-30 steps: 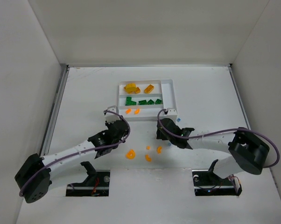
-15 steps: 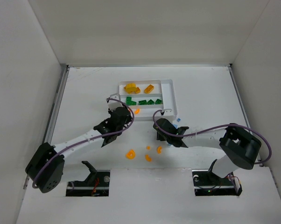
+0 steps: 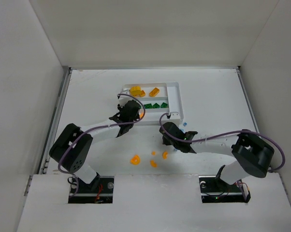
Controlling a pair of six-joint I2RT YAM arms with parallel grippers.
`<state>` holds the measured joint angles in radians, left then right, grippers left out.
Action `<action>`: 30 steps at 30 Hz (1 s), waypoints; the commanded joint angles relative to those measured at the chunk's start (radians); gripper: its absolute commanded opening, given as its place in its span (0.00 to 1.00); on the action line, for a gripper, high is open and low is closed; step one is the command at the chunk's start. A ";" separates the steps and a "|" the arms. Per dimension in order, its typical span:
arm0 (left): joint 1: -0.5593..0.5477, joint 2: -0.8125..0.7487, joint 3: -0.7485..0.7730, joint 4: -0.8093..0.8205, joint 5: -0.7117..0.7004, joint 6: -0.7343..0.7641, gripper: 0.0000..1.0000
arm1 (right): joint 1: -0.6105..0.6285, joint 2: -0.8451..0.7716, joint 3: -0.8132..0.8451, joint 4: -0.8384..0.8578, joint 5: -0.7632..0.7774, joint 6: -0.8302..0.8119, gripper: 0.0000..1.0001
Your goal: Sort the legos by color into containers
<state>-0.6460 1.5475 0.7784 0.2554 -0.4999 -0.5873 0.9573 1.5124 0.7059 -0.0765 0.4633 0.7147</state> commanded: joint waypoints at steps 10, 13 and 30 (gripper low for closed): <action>-0.017 0.043 0.062 0.030 -0.006 0.033 0.27 | -0.030 -0.158 0.000 0.098 -0.026 -0.041 0.28; -0.019 0.016 0.038 0.028 -0.011 0.026 0.35 | -0.073 -0.124 0.041 0.148 -0.061 -0.081 0.28; -0.149 -0.344 -0.160 -0.122 -0.028 -0.005 0.45 | -0.249 0.176 0.325 0.236 -0.169 -0.201 0.29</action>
<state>-0.7406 1.2823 0.6609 0.2070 -0.5053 -0.5777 0.7116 1.6577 0.9829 0.1211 0.3126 0.5453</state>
